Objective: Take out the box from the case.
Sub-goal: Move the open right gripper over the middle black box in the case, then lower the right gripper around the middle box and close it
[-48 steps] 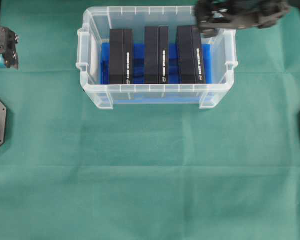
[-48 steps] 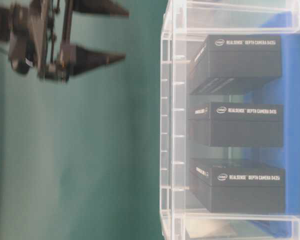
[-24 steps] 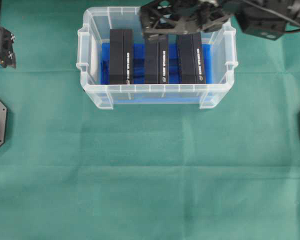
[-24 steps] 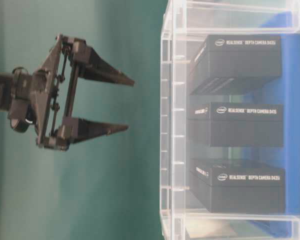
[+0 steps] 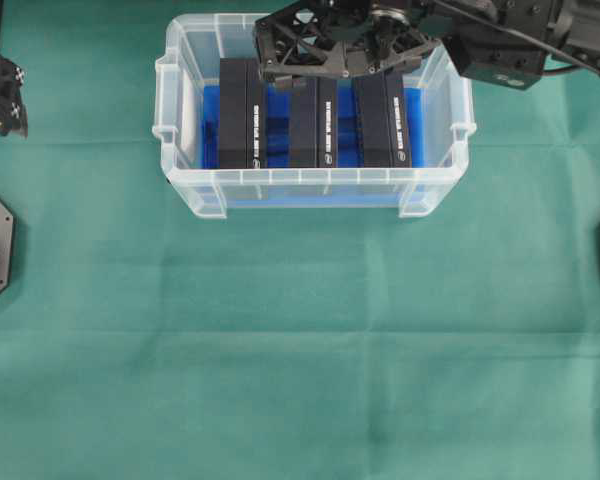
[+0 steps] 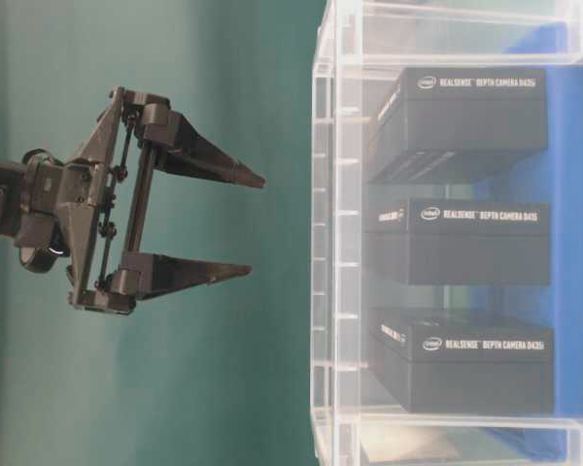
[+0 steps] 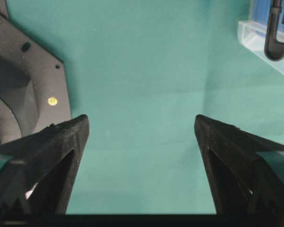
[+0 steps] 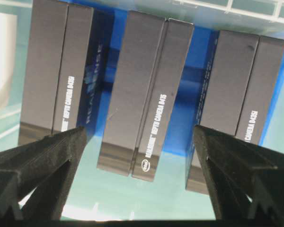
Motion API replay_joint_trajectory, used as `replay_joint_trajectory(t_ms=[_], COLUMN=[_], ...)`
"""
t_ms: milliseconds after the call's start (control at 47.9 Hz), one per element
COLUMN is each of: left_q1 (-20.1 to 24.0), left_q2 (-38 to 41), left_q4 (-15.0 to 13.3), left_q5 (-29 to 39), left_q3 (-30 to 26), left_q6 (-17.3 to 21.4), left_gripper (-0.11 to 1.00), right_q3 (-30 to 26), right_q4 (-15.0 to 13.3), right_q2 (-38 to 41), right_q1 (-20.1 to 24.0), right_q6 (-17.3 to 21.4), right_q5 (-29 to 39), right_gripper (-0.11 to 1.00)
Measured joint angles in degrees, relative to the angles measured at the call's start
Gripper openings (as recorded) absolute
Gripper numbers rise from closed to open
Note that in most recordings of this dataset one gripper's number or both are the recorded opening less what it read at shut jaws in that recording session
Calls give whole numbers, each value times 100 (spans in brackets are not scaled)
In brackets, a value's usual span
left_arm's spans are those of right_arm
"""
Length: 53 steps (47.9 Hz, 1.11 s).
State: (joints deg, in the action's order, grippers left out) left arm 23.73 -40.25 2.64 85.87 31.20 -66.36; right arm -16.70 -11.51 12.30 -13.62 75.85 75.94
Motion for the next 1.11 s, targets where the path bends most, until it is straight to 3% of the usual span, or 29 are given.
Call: replay_joint_trajectory(t_ms=[1107], left_q1=[0], left_q2=[-18], left_q4=[-9], left_q5=[9], left_q3=[18], left_q6=[-9], left_gripper=[86], right_q3=[-79], right_q4=[18], right_q2=[114], right_q1=[0], right_q6=[0], right_q5=[-44], right_gripper=[95])
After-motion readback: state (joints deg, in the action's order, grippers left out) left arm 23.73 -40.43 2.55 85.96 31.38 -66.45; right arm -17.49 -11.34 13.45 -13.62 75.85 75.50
